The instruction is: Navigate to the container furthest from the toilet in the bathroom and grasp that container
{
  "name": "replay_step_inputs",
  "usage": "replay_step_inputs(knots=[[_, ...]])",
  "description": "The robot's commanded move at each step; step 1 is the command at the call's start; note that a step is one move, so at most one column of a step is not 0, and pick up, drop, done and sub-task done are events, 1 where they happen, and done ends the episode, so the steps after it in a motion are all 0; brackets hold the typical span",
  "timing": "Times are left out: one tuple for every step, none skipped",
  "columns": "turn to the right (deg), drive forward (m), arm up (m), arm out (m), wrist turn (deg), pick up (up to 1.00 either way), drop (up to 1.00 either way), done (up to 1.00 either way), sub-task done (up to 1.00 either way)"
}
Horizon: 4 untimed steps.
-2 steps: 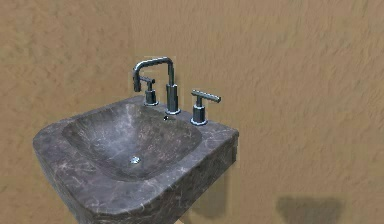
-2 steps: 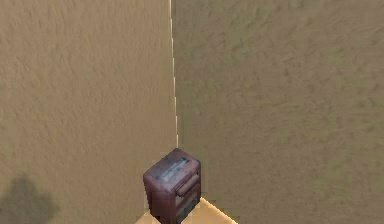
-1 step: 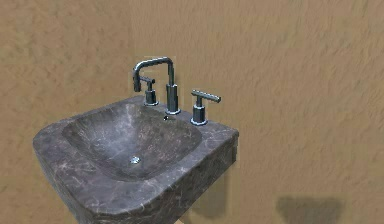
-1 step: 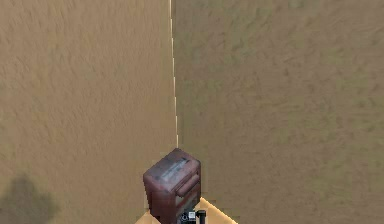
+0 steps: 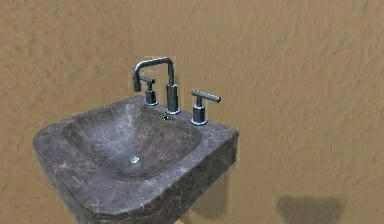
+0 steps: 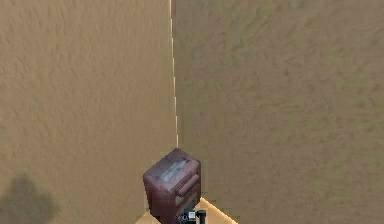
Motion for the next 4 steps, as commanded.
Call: replay_step_inputs(knots=[[0.0,0.00,0.00,0.00,45.0,0.00,0.00,0.00,0.00],[0.0,0.00,0.00,0.00,45.0,0.00,0.00,0.00,0.00],[0.0,0.00,0.00,0.00,12.0,0.00,0.00,0.00,0.00],[0.0,0.00,0.00,0.00,0.0,1.00,0.00,0.00,0.00]])
